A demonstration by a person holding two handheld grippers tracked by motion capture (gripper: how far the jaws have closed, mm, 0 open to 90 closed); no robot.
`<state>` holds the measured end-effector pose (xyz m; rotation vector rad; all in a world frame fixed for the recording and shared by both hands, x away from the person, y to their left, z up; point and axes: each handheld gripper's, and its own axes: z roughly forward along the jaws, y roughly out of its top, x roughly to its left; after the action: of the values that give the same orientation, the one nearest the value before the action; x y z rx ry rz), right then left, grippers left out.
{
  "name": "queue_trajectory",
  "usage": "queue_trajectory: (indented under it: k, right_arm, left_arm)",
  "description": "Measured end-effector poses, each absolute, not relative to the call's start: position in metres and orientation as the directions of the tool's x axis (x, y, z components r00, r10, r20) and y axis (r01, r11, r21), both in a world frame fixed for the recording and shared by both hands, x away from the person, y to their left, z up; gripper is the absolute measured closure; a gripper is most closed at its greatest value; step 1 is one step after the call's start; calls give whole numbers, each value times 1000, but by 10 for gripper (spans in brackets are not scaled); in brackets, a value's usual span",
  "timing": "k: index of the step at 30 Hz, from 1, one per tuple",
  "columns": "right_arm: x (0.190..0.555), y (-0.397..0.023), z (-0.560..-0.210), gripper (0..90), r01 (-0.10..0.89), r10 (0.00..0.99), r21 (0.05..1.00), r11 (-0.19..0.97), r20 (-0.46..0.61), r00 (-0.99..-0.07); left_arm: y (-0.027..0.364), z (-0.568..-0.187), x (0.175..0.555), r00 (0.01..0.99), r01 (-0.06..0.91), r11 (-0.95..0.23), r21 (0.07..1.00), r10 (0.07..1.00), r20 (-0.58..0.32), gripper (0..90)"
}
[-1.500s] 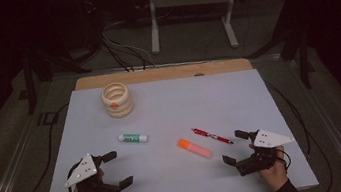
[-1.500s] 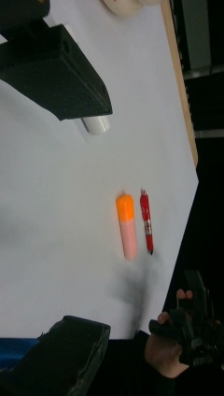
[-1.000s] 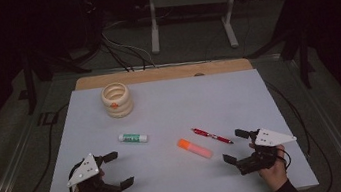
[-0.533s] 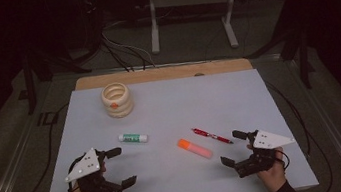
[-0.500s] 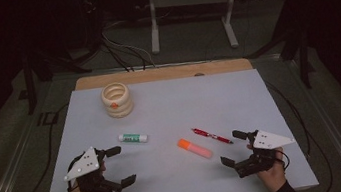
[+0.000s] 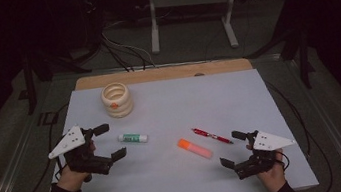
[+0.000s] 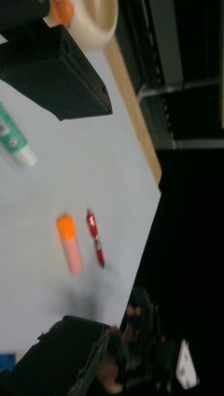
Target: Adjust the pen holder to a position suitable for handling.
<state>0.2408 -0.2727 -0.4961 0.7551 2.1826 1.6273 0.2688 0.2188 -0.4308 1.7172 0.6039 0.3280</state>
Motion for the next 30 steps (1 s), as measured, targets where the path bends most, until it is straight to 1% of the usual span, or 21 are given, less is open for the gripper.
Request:
queue_trajectory:
  k: [10, 14, 16, 18, 23, 30]
  right_arm:
    - [241, -274, -495, 0, 223, 582, 953, 206, 64, -810]
    - [241, -274, -495, 0, 222, 583, 953, 206, 62, -810]
    - [241, -274, -495, 0, 224, 583, 954, 202, 67, -810]
    - [241, -275, -495, 0, 226, 584, 953, 200, 70, -809]
    - [241, -275, -495, 0, 228, 582, 953, 200, 71, -810]
    - [241, -276, -494, 0, 224, 581, 955, 195, 72, -811]
  left_arm:
    - [224, -418, 302, 782, 238, -92, 967, 609, -134, 3]
    - [225, -416, 315, 764, 245, -98, 965, 632, -130, 3]
    - [226, -414, 322, 755, 261, -75, 963, 638, -155, 2]
    - [226, -413, 329, 740, 265, -73, 962, 655, -154, 3]
    - [226, -413, 345, 709, 283, -37, 958, 681, -183, 3]
    - [229, -419, 367, 650, 326, -41, 944, 735, -192, 3]
